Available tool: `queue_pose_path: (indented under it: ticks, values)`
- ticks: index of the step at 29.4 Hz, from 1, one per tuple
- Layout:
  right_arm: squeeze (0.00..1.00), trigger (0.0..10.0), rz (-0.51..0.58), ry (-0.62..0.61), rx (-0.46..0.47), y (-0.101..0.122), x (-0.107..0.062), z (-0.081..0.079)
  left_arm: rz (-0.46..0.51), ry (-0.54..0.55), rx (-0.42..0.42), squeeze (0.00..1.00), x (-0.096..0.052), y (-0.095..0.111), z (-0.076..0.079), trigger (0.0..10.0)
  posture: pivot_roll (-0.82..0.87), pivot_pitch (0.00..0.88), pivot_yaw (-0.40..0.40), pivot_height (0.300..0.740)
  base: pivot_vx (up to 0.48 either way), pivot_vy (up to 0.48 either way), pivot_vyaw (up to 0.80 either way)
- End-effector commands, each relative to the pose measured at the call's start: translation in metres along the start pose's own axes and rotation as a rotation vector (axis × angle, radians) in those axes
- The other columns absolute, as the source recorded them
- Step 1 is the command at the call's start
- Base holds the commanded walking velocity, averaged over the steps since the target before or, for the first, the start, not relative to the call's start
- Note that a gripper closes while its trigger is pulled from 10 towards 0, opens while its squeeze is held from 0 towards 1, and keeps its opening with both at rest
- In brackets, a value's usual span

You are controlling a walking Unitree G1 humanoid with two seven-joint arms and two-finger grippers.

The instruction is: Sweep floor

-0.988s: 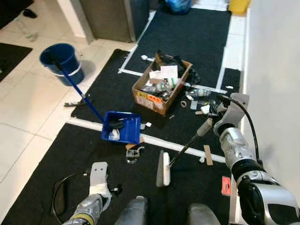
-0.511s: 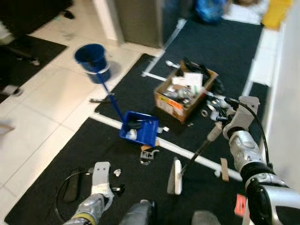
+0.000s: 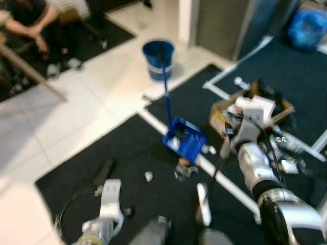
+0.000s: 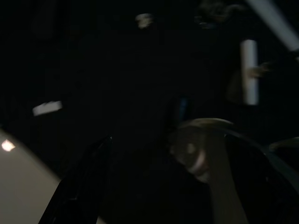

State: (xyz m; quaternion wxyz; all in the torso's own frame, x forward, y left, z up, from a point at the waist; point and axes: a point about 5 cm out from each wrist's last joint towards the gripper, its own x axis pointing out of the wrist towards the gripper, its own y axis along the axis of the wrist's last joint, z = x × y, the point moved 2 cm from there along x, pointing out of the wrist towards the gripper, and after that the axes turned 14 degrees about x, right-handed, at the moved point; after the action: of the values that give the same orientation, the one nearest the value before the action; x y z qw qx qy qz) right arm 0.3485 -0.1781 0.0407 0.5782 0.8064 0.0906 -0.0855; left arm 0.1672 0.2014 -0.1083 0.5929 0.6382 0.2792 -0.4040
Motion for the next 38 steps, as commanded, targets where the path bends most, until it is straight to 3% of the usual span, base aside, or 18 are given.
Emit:
queue_pose_path:
  ticks: [1, 10, 16, 38]
  values:
    - [0.00, 10.0, -0.081, -0.021, 0.047, -0.023, -0.007, 0.004, 0.000, -0.010, 0.008, 0.00, 0.002, 0.004, 0.004, 10.0, 0.05, 0.000, 0.040, 0.740, 0.000, 0.000, 0.77]
    - [0.00, 10.0, -0.044, -0.070, 0.071, -0.012, -0.004, 0.011, 0.005, -0.025, 0.028, 0.00, 0.004, 0.009, 0.010, 10.0, 0.04, 0.000, 0.042, 0.740, 0.000, 0.000, 0.78]
    - [0.00, 10.0, -0.037, -0.095, 0.114, -0.013, -0.004, 0.013, -0.003, -0.020, 0.092, 0.00, 0.004, 0.010, 0.008, 10.0, 0.05, 0.000, 0.051, 0.740, 0.000, 0.000, 0.00]
    - [0.00, 10.0, -0.030, -0.168, 0.089, -0.011, -0.007, 0.025, 0.014, -0.016, 0.086, 0.00, 0.003, 0.011, 0.005, 10.0, 0.05, 0.000, 0.047, 0.740, 0.279, 0.000, 0.00]
